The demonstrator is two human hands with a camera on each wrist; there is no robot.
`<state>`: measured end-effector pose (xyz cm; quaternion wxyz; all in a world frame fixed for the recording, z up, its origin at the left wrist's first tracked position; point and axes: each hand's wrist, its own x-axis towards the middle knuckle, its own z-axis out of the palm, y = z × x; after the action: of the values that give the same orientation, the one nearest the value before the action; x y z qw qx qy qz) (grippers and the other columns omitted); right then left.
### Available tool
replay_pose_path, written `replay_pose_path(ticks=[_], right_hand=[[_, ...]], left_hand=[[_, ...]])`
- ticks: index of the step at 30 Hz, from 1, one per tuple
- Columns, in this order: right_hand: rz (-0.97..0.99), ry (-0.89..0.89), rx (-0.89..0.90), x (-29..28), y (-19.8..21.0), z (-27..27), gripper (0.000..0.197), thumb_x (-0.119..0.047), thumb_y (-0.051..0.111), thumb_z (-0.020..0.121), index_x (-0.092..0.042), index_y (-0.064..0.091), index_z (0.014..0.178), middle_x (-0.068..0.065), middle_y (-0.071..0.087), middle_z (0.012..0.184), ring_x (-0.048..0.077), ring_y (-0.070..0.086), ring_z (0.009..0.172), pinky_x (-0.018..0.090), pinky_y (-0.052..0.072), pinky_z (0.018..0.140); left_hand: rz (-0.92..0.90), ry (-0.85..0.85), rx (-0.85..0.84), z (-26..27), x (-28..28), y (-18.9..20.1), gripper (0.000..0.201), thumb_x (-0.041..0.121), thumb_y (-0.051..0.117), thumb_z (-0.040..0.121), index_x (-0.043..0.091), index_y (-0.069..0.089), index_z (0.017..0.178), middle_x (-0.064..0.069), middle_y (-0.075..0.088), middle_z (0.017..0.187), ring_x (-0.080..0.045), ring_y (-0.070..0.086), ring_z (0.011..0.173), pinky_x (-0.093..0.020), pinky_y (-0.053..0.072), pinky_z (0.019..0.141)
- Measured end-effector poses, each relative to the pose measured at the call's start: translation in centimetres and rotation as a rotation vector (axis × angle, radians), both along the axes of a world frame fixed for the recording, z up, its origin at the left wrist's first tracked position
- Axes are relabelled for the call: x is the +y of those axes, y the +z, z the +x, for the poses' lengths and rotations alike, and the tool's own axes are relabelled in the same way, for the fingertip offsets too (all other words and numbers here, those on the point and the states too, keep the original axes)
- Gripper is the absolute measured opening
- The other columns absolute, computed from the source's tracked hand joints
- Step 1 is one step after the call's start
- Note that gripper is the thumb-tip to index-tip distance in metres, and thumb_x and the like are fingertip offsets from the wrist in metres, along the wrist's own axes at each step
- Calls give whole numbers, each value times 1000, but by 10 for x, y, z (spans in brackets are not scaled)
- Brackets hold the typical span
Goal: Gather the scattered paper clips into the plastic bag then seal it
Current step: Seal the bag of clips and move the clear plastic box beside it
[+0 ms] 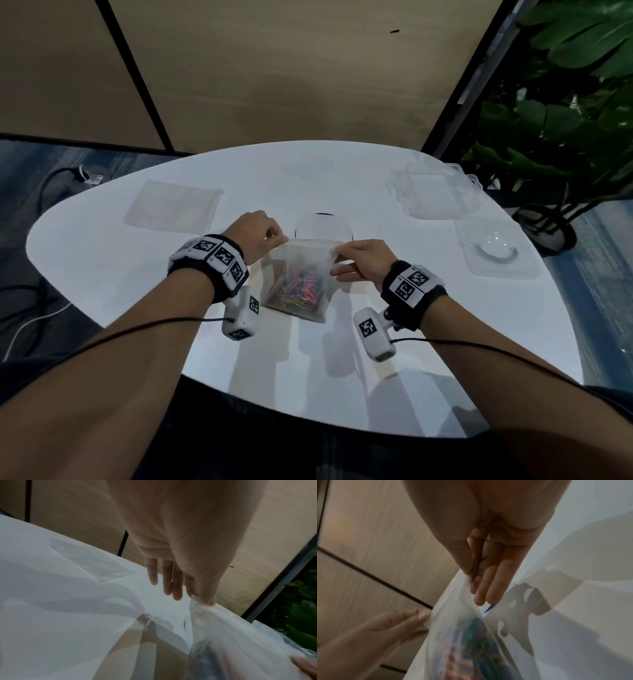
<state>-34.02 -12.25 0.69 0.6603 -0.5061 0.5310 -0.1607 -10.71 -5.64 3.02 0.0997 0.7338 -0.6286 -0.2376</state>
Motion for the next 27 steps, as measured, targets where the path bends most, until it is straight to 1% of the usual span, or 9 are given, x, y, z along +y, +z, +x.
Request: replay_pose_path(ticks=[3, 6, 8, 10, 13, 16, 20, 24, 27], right_hand=[[-203, 111, 179, -19, -3, -3, 21, -22, 64, 91, -5, 75, 98, 12, 74, 95, 27, 72, 75, 34, 61, 71], [-593, 190, 584, -57, -4, -28, 22, -34, 64, 90, -20, 76, 102, 8, 71, 113, 24, 68, 84, 37, 56, 88], [-694, 122, 727, -87, -2, -58, 27, -35, 64, 91, -24, 70, 114, 9, 46, 143, 25, 64, 96, 34, 47, 101], [-688, 74, 888, -115, -3, -91, 37, -39, 62, 91, -28, 62, 126, 7, 18, 158, 32, 54, 120, 38, 39, 110], [-608, 206, 1048, -147, -13, -132, 49, -49, 60, 89, -35, 53, 136, 3, 6, 163, 36, 36, 138, 41, 30, 116], [-643, 371, 1080, -160, -24, -147, 50, -48, 57, 91, -33, 51, 138, 4, 18, 162, 37, 40, 135, 42, 28, 116], [-754, 415, 987, -154, -23, -138, 35, -25, 58, 94, -20, 62, 128, 10, 43, 145, 36, 47, 125, 41, 36, 109], [-784, 482, 882, -120, -11, -117, 27, -22, 52, 95, -21, 69, 116, 8, 53, 130, 32, 52, 118, 42, 43, 101], [-762, 572, 852, -84, 0, -104, 27, -26, 53, 96, -24, 68, 117, 6, 55, 128, 28, 53, 118, 40, 43, 102]], left_hand=[[-29, 83, 38, 9, -11, -10, 33, 37, 62, 96, 8, 73, 107, -13, 64, 116, -28, 59, 112, -38, 44, 98], [-99, 220, -25, 37, -21, -25, 24, 36, 66, 92, 19, 72, 108, -16, 56, 128, -33, 50, 127, -42, 38, 107], [-61, 342, -121, 58, -23, -35, 26, 37, 67, 90, 27, 71, 113, -15, 48, 144, -33, 36, 141, -43, 32, 116], [47, 408, -177, 75, -19, -46, 30, 43, 64, 91, 32, 70, 118, -11, 46, 152, -31, 26, 149, -42, 24, 121], [150, 451, -154, 85, -8, -58, 32, 32, 60, 93, 21, 70, 122, -22, 53, 142, -39, 45, 135, -43, 35, 116], [112, 467, -131, 80, -2, -58, 33, 17, 53, 96, 3, 64, 124, -24, 54, 136, -41, 52, 127, -41, 42, 106], [65, 524, -133, 67, -7, -45, 39, 14, 59, 95, 7, 64, 133, -13, 56, 144, -33, 48, 136, -38, 38, 115], [-88, 583, -62, 44, -12, -23, 26, 3, 68, 84, 9, 79, 107, -14, 74, 116, -34, 65, 114, -37, 52, 102], [-224, 562, -7, 13, -16, -1, 22, -1, 62, 83, 15, 76, 88, -11, 75, 91, -31, 68, 93, -30, 54, 81]])
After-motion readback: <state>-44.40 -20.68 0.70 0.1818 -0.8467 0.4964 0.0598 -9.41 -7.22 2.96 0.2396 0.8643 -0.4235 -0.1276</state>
